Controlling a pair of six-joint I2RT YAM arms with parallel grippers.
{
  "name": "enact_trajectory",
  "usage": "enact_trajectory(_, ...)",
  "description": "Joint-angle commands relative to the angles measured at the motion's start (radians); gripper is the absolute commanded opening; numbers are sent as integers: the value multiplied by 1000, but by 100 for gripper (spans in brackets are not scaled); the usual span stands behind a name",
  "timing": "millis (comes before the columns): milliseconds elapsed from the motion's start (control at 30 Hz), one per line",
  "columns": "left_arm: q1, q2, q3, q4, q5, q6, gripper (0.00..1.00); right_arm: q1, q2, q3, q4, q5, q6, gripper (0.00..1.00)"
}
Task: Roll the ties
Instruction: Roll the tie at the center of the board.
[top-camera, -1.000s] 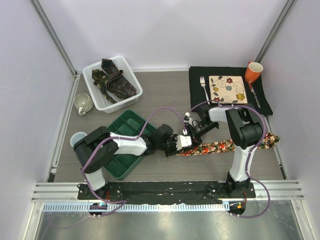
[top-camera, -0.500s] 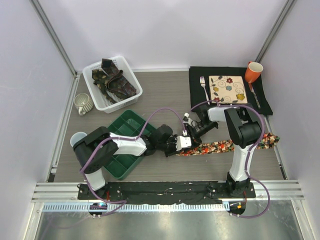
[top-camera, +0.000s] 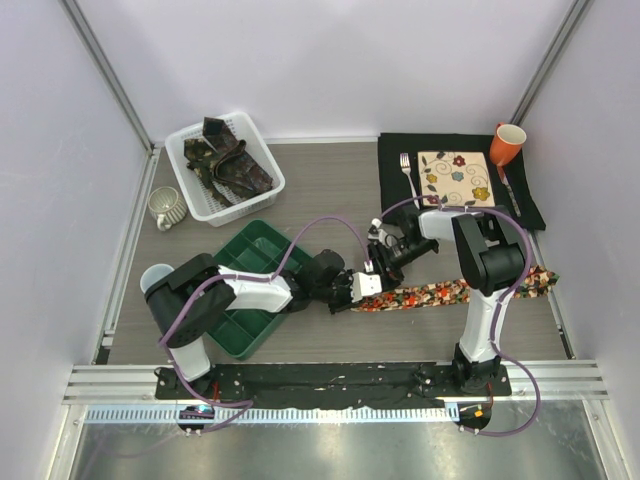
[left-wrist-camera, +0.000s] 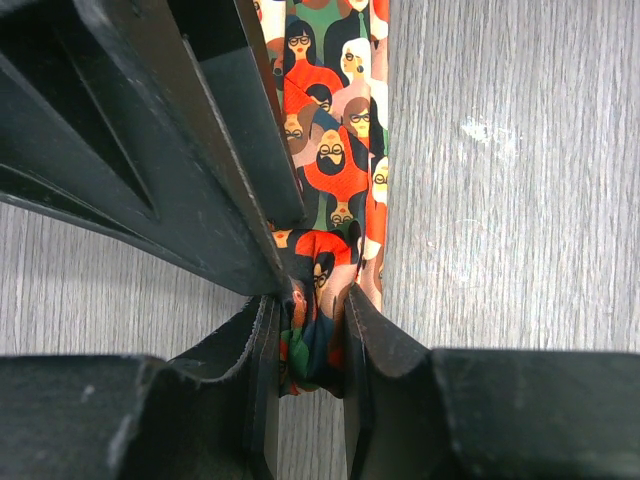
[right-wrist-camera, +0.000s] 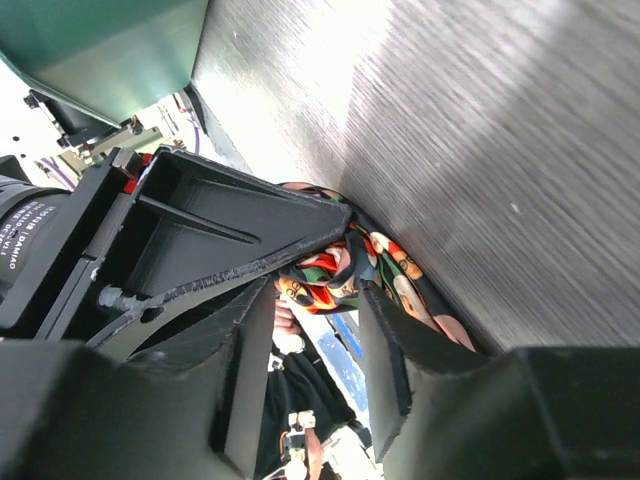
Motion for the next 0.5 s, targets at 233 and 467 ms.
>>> enact_trajectory(233, -1, 28, -53, -159, -35, 11, 14, 33, 4, -19, -39, 29, -64, 37)
enact_trajectory(467, 9, 16, -62, -146, -15, 3, 18, 24, 45, -5, -36, 114, -96, 1)
